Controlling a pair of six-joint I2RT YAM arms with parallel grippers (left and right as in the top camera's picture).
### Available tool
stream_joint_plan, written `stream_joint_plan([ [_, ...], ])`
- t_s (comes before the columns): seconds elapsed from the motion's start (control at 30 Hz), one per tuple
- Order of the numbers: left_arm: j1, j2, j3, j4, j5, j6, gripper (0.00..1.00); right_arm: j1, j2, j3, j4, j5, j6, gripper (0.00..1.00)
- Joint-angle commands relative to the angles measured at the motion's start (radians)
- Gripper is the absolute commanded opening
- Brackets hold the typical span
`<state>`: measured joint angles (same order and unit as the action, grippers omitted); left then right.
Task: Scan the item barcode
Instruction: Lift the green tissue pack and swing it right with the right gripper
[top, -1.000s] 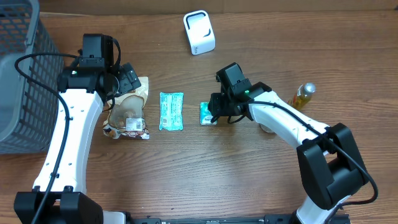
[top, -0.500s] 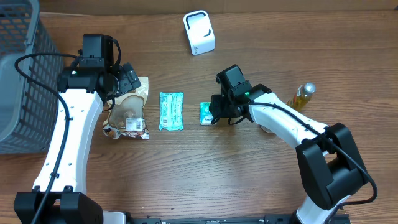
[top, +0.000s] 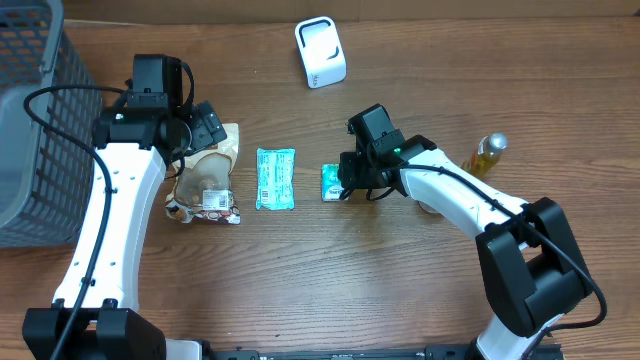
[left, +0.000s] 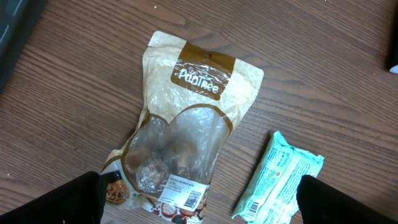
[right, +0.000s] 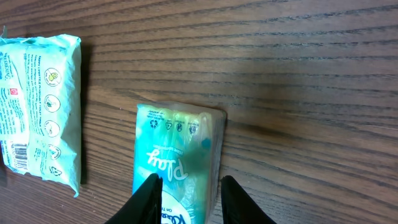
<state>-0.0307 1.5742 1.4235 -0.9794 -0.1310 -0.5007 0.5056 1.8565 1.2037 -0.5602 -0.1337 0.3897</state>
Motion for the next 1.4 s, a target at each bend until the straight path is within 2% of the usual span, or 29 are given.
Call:
stream_joint_plan([
  [0.0,0.003,0.003,0.010,0.000,0.001,0.007,1.00,0.004,0.017,-0.007,0.008,-0.012,-0.005,0.27],
  [0.27,0.003,0.003,0.010,0.000,0.001,0.007,1.00,0.004,0.124,-0.007,0.019,-0.057,0.007,0.24],
  [0.37,0.003,0.003,0.010,0.000,0.001,0.007,1.00,-0.006,0.142,-0.007,0.037,-0.101,0.006,0.19],
  [0.5,0.003,0.003,0.010,0.000,0.001,0.007,0.99,-0.017,0.141,-0.006,0.038,-0.120,0.006,0.04],
  [0.6,0.003,0.003,0.010,0.000,0.001,0.007,0.99,-0.037,0.127,0.005,0.026,-0.189,0.005,0.04],
  [0.73,0.003,0.003,0.010,0.000,0.001,0.007,1.00,-0.102,0.060,0.016,0.023,-0.437,-0.063,0.04],
  [0.9,0.003,0.003,0.010,0.000,0.001,0.007,0.99,-0.212,-0.017,0.016,0.048,-0.987,-0.191,0.04],
  [1.03,0.003,0.003,0.010,0.000,0.001,0.007,1.00,-0.267,-0.029,0.016,0.066,-1.336,-0.258,0.04],
  [1.1,0.003,0.003,0.010,0.000,0.001,0.007,1.00,-0.274,-0.029,0.016,0.064,-1.427,-0.289,0.04],
  [1.37,0.003,0.003,0.010,0.000,0.001,0.007,1.00,-0.274,-0.121,0.016,-0.009,-1.436,-0.294,0.04],
])
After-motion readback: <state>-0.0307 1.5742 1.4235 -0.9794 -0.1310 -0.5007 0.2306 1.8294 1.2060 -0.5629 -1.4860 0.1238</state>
